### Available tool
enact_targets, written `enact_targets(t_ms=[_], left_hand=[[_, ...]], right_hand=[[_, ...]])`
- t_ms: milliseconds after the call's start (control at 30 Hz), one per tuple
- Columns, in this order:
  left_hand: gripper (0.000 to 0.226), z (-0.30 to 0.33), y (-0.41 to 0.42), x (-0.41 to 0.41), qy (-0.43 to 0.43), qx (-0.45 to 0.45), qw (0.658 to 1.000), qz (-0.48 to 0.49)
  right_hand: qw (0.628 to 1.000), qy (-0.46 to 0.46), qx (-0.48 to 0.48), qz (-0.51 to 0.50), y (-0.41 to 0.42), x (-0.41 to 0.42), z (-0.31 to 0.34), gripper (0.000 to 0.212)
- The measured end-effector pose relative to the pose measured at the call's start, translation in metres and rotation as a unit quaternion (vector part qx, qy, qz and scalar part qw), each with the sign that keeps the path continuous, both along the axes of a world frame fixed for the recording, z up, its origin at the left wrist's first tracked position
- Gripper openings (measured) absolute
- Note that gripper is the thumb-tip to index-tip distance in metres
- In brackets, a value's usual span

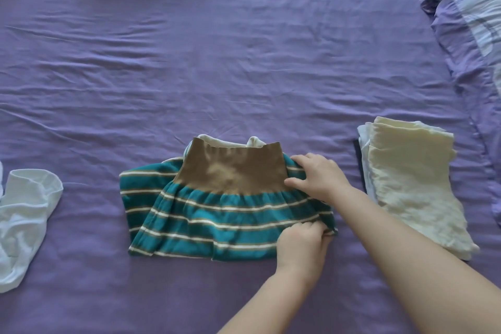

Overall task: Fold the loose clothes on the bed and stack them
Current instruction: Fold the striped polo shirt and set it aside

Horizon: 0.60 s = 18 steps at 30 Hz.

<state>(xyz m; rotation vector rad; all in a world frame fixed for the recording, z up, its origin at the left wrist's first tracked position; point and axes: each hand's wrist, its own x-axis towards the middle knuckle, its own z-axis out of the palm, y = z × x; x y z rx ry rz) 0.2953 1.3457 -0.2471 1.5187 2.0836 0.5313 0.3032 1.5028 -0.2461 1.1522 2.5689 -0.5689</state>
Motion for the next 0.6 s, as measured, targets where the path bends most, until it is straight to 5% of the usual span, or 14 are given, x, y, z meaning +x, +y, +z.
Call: enact_targets(t_ms=[233,400,600], left_hand=[[0.007,0.012,-0.031,-0.032,-0.205,-0.005,0.964,0.172],[0.01,0.026,-0.052,-0.076,-0.301,-0.02,0.911,0.283],[0.011,0.04,-0.101,-0.132,-0.327,0.015,0.877,0.352]], right_hand=[[0.975,0.074,-0.163,-0.132,0.003,-0.004,0.018,0.036],[0.918,0.165,-0.259,-0.251,-0.007,-0.035,0.033,0.035],[0.856,0.22,-0.345,-0.316,-0.039,-0.096,0.051,0.024]])
